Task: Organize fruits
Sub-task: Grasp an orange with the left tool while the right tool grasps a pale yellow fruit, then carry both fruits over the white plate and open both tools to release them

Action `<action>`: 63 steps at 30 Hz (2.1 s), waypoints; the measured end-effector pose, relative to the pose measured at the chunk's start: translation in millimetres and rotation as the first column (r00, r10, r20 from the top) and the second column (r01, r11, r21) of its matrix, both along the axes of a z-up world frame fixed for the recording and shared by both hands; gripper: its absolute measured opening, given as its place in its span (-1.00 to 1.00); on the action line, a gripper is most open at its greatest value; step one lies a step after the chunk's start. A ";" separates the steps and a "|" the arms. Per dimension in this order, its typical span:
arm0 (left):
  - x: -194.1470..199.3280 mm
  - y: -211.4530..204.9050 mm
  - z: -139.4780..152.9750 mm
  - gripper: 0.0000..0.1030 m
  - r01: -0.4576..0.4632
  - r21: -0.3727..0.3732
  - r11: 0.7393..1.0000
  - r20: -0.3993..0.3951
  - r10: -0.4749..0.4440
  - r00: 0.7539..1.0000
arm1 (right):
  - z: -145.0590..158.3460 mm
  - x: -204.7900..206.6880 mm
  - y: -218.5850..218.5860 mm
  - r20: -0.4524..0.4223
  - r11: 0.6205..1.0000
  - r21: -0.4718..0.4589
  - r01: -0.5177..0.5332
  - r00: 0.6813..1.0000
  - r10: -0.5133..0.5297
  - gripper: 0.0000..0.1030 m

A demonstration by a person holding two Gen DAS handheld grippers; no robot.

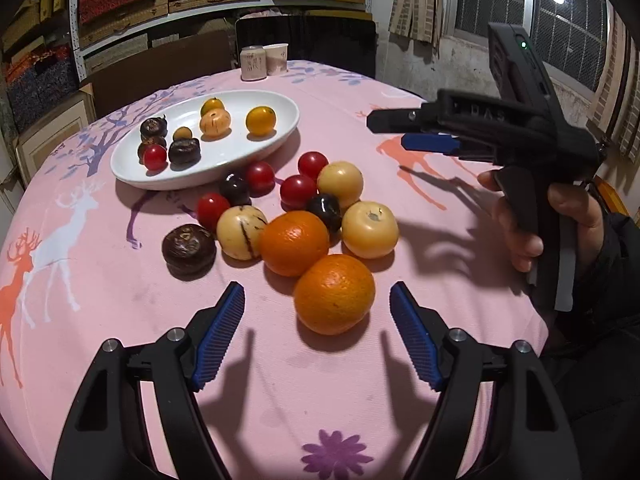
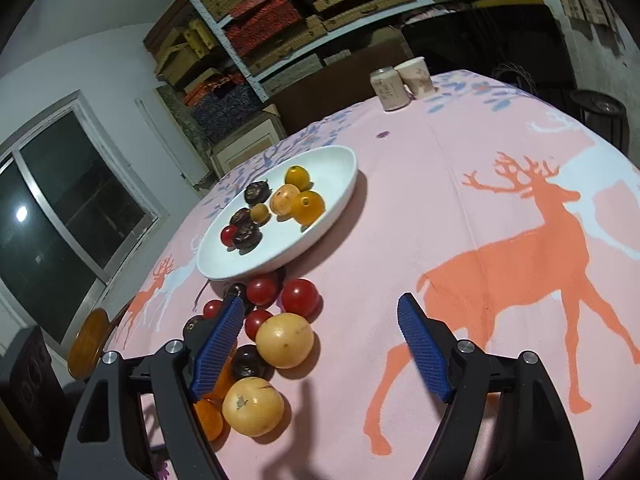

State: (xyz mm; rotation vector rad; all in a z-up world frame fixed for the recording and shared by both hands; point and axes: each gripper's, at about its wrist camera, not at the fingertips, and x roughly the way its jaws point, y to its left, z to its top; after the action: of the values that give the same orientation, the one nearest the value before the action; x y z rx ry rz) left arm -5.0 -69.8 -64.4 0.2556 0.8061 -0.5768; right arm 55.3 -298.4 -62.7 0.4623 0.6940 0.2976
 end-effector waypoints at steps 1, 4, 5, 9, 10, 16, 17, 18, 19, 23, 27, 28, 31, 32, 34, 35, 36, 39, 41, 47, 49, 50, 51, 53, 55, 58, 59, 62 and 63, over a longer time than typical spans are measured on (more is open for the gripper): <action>2.1 -2.5 -3.8 0.37 -0.011 0.003 1.000 -0.003 0.011 1.000 | -0.9 -0.1 -1.5 -0.001 1.000 0.012 0.001 1.000 -0.001 0.55; 10.3 -4.8 -12.4 -0.15 -0.010 -0.057 0.998 -0.064 0.006 0.998 | -1.7 -0.7 -3.0 0.004 1.000 0.021 0.006 1.000 -0.006 0.55; 7.9 -7.4 -12.0 -0.15 -0.008 -0.043 0.999 -0.042 0.006 0.999 | -1.7 -1.4 -3.1 0.008 1.000 0.022 0.006 1.000 -0.006 0.55; 1.3 -4.3 -11.5 -0.15 0.032 -0.078 0.996 -0.038 -0.035 0.999 | -0.8 -2.5 -2.7 0.017 1.000 0.024 -0.007 1.000 0.007 0.55; 1.6 0.8 -11.0 -0.15 0.029 -0.110 0.994 -0.044 -0.034 0.998 | -0.1 -2.8 -0.4 0.017 1.000 0.014 -0.015 1.000 0.014 0.55; 0.7 35.6 -0.7 -0.15 -0.051 -0.198 0.979 -0.001 0.052 0.999 | 7.9 -25.7 52.4 0.007 0.949 -0.241 -0.202 0.978 0.210 0.55; 0.2 41.6 0.7 -0.15 -0.062 -0.211 0.976 0.009 0.065 0.998 | 7.0 -32.8 63.1 -0.003 0.927 -0.300 -0.225 0.972 0.235 0.55; 0.9 46.3 1.6 -0.14 -0.070 -0.222 0.973 0.013 0.075 0.997 | 5.7 -38.9 71.1 -0.011 0.907 -0.342 -0.246 0.966 0.258 0.54; 2.5 51.1 0.8 -0.14 -0.083 -0.234 0.969 0.009 0.087 0.996 | 3.8 -43.5 78.8 -0.020 0.887 -0.381 -0.261 0.961 0.275 0.53; 8.6 54.1 -2.1 -0.14 -0.096 -0.241 0.966 -0.017 0.094 0.995 | -3.7 -43.1 94.3 -0.061 0.851 -0.436 -0.292 0.953 0.296 0.22; 4.3 49.2 -2.9 -0.14 -0.084 -0.201 0.976 0.006 0.087 0.996 | -12.4 -33.3 101.6 -0.135 0.847 -0.422 -0.323 0.946 0.294 -0.02; 4.3 48.5 -3.8 -0.14 -0.087 -0.195 0.977 0.004 0.089 0.996 | -15.6 -30.9 102.4 -0.153 0.847 -0.416 -0.330 0.944 0.293 -0.08; 5.7 48.2 -5.4 -0.14 -0.102 -0.182 0.978 -0.001 0.104 0.995 | -15.7 -31.6 97.1 -0.138 0.863 -0.382 -0.329 0.944 0.299 -0.15; 6.2 47.9 -5.7 -0.14 -0.105 -0.178 0.978 -0.003 0.106 0.994 | -14.8 -32.5 94.2 -0.129 0.872 -0.369 -0.322 0.947 0.295 -0.15; 6.6 47.4 -6.4 -0.14 -0.112 -0.169 0.979 -0.004 0.113 0.994 | -13.5 -33.3 91.4 -0.116 0.881 -0.352 -0.316 0.949 0.294 -0.15; 6.9 47.4 -6.7 -0.14 -0.115 -0.167 0.979 -0.005 0.116 0.993 | -12.9 -34.3 90.9 -0.110 0.882 -0.350 -0.316 0.949 0.296 -0.15; 6.7 47.7 -6.7 -0.14 -0.119 -0.166 0.979 -0.004 0.120 0.993 | -12.3 -34.8 91.1 -0.105 0.881 -0.352 -0.316 0.949 0.298 -0.15; 7.2 48.3 -7.4 -0.14 -0.126 -0.164 0.978 -0.007 0.126 0.992 | -10.7 -37.1 92.2 -0.091 0.878 -0.357 -0.317 0.948 0.305 -0.15; 7.1 48.2 -7.8 -0.14 -0.129 -0.161 0.979 -0.007 0.129 0.992 | -10.1 -37.0 89.9 -0.086 0.883 -0.350 -0.312 0.950 0.302 -0.15; 7.2 48.9 -8.7 -0.14 -0.135 -0.160 0.978 -0.012 0.135 0.991 | -8.2 -39.6 85.9 -0.065 0.892 -0.338 -0.299 0.953 0.295 -0.15; 6.6 49.3 -8.7 -0.14 -0.137 -0.159 0.978 -0.011 0.137 0.990 | -7.7 -40.1 84.8 -0.061 0.895 -0.335 -0.296 0.954 0.293 -0.15; 6.7 49.8 -8.7 -0.14 -0.138 -0.160 0.977 -0.013 0.138 0.990 | -7.5 -40.0 84.0 -0.059 0.897 -0.331 -0.294 0.955 0.291 -0.15; 6.8 50.7 -8.6 -0.14 -0.140 -0.163 0.977 -0.017 0.139 0.990 | -6.9 -39.9 83.1 -0.056 0.899 -0.327 -0.292 0.956 0.290 -0.15; 8.4 53.3 -8.2 -0.14 -0.146 -0.169 0.975 -0.031 0.143 0.989 | -4.7 -39.8 80.6 -0.051 0.906 -0.307 -0.290 0.956 0.289 -0.15; 12.7 57.6 -6.7 -0.14 -0.155 -0.173 0.973 -0.044 0.150 0.988 | -0.1 -37.6 76.9 -0.053 0.914 -0.282 -0.293 0.955 0.290 -0.15; 24.5 67.6 5.0 -0.14 -0.174 -0.192 0.966 -0.048 0.168 0.985 | 13.4 -31.7 69.4 -0.036 0.923 -0.250 -0.294 0.955 0.294 -0.15; 29.5 70.8 11.4 -0.14 -0.175 -0.200 0.964 -0.041 0.170 0.985 | 18.0 -28.3 67.1 -0.032 0.924 -0.246 -0.293 0.955 0.294 -0.15; 49.3 74.9 32.4 -0.14 -0.179 -0.202 0.963 -0.009 0.181 0.983 | 34.8 -6.7 58.5 -0.026 0.928 -0.257 -0.270 0.962 0.272 -0.15; 59.8 73.9 39.7 -0.14 -0.180 -0.196 0.964 -0.001 0.183 0.983 | 39.2 2.1 55.9 -0.028 0.931 -0.253 -0.263 0.964 0.264 -0.15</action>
State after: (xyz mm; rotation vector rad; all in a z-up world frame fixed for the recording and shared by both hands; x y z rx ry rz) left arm 54.8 4.0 -24.6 0.0058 0.7419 -0.4761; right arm 57.4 -242.5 -23.5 0.1210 0.7778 0.4558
